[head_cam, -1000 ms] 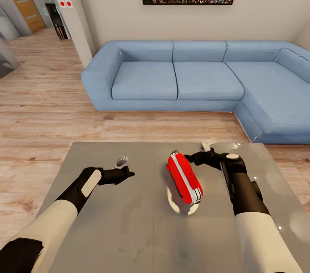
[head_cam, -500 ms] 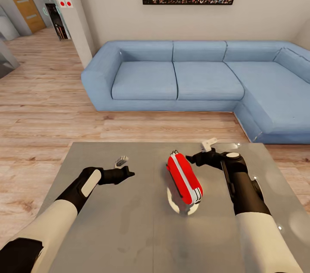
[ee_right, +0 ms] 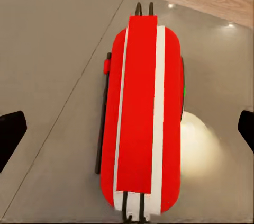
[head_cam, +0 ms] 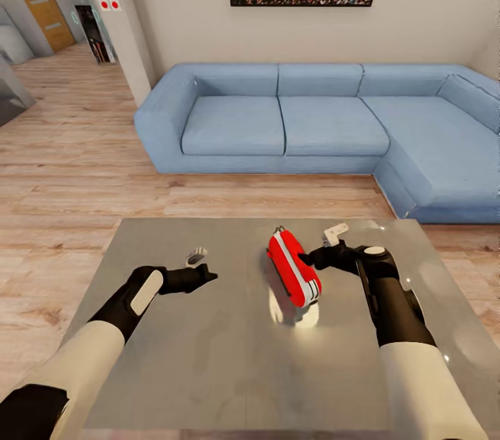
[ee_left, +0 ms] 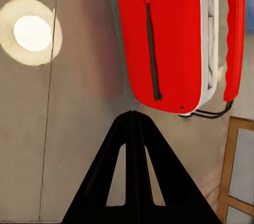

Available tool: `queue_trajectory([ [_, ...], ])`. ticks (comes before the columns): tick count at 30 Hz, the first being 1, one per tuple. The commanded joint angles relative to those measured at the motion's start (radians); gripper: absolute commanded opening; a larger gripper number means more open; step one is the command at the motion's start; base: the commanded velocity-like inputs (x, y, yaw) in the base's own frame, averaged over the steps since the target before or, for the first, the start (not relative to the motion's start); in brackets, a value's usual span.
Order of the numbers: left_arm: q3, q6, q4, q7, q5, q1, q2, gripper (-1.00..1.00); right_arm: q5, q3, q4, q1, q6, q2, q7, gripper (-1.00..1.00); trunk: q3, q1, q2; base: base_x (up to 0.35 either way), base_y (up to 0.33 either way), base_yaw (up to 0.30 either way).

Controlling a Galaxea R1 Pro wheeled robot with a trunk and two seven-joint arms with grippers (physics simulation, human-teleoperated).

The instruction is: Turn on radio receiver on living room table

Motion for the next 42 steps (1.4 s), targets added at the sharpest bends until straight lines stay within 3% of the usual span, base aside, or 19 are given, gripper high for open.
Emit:
queue_trajectory([
  [1, 0.000, 0.000, -0.002, 0.000, -0.001, 0.000, 0.000, -1.00, 0.000, 0.000, 0.001, 0.000, -0.001, 0.000, 0.000, 1.00, 0.000, 0.000, 0.000, -0.330, -0.052, 0.000],
  [19, 0.001, 0.000, -0.010, 0.000, 0.000, 0.000, -0.001, -1.00, -0.006, -0.005, 0.008, 0.000, -0.003, 0.000, 0.000, 1.00, 0.000, 0.000, 0.000, -0.315, -0.058, 0.000],
  [42, 0.000, -0.002, -0.011, 0.001, -0.001, 0.000, -0.001, -1.00, -0.007, -0.006, 0.009, 0.000, -0.002, 0.001, -0.007, 1.00, 0.003, 0.000, 0.000, -0.016, -0.002, 0.000],
])
